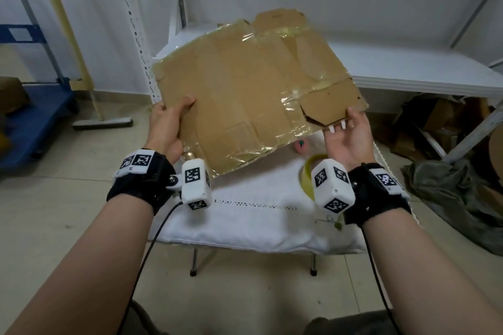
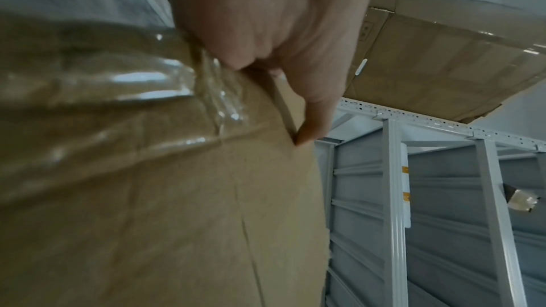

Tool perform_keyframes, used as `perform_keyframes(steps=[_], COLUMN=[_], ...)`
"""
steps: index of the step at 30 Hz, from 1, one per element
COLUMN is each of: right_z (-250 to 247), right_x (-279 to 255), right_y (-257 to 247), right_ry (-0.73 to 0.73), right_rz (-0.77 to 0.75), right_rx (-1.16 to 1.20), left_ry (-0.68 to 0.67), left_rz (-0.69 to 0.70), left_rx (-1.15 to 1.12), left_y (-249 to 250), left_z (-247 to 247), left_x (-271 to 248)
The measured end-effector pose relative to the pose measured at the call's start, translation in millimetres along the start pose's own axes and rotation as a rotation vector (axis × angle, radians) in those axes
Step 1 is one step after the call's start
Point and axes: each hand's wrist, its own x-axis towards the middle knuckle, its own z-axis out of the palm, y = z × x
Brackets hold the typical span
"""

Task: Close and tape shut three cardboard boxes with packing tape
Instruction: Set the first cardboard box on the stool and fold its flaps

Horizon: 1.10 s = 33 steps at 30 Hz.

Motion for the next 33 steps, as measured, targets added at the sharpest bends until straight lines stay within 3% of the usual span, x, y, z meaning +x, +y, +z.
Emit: perform_keyframes(steps=[6,17,24,33], right_z=[6.5,14.3,20.9,24.5], right_x=[-19.2,-35.4,-25.5,-26.8], right_y=[-4.1,3.1,14.0,9.2], right_ry=[-0.027,0.053,-0.014,-0.151], right_rz=[-0.109,-0.051,-0.056,-0.018], right_rx=[-0.282,-0.572,-0.816,-0.783], left_ry=[-0.071,-0.037,-0.071,-0.119], left_rz=[0.018,0.202,0.235,0.4], left_rx=[0.055,0.077,0.064,0.072], left_y=[6.6,18.0,25.1,23.1], left_z=[-10.2,-11.5,-1.9,12.5], left_x=[-8.4,-30.7,-35.2,-38.9])
